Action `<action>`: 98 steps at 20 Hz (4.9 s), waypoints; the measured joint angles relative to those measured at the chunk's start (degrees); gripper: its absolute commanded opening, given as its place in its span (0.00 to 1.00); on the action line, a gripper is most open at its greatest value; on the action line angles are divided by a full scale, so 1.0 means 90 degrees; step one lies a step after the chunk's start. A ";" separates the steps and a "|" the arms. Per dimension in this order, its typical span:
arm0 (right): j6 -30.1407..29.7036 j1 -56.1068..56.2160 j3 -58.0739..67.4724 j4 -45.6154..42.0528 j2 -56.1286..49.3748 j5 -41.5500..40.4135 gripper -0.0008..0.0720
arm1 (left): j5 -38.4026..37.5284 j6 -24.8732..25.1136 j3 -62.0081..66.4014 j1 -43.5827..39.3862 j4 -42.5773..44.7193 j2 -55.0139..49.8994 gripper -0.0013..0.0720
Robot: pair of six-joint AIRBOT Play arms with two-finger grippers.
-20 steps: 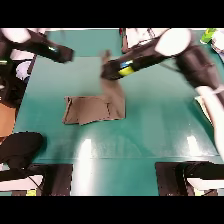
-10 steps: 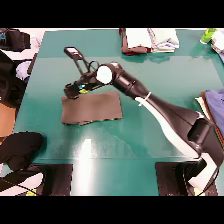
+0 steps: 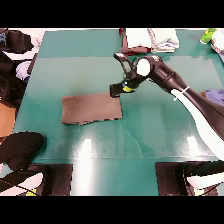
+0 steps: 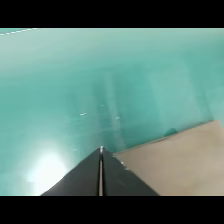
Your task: Fold the shirts.
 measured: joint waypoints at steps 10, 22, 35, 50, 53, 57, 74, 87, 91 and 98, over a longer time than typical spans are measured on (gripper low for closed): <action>0.1098 -0.0202 -0.0646 0.0491 -0.0670 -0.0614 0.85 | -0.0073 0.0022 0.0000 0.0002 -0.0367 0.0000 0.06; 0.1144 0.0187 0.0270 0.0342 -0.1253 -0.0576 0.03 | -0.0401 0.0134 0.0000 -0.0214 -0.0427 0.0000 0.06; 0.0112 -0.4466 0.0306 -0.1358 0.1343 0.0554 0.03 | 0.0044 0.0168 -0.0061 -0.1962 -0.0437 -0.0209 0.06; -0.0556 -0.7698 0.1185 -0.0338 0.1358 0.0469 0.03 | 0.0301 -0.0197 -0.0090 -0.2089 -0.0532 -0.0221 0.06; -0.0580 -0.7737 0.2103 -0.0194 0.1355 0.0736 0.03 | 0.0274 -0.0199 -0.0090 -0.2089 -0.0532 -0.0221 0.06; -0.0709 -0.7757 0.2919 -0.0170 0.1416 0.1243 0.03 | 0.0209 -0.0192 -0.0090 -0.2089 -0.0532 -0.0221 0.06; -0.2123 -1.0314 -0.1401 -0.1630 0.3305 0.1003 0.04 | -0.0017 0.0019 -0.0090 -0.2091 -0.0532 -0.0221 0.06; -0.2290 -0.9726 -0.1562 0.0078 0.3458 0.0027 0.74 | -0.0049 -0.0022 -0.0090 -0.2091 -0.0593 -0.0221 0.06; -0.2164 -0.7475 -0.1302 0.0976 0.3429 0.0022 0.73 | 0.0000 -0.0022 -0.0090 -0.2091 -0.0588 -0.0221 0.06; -0.2091 -0.3351 -0.1214 0.1314 0.2735 -0.0063 0.04 | 0.0036 0.0002 -0.0090 -0.2091 -0.0571 -0.0221 0.06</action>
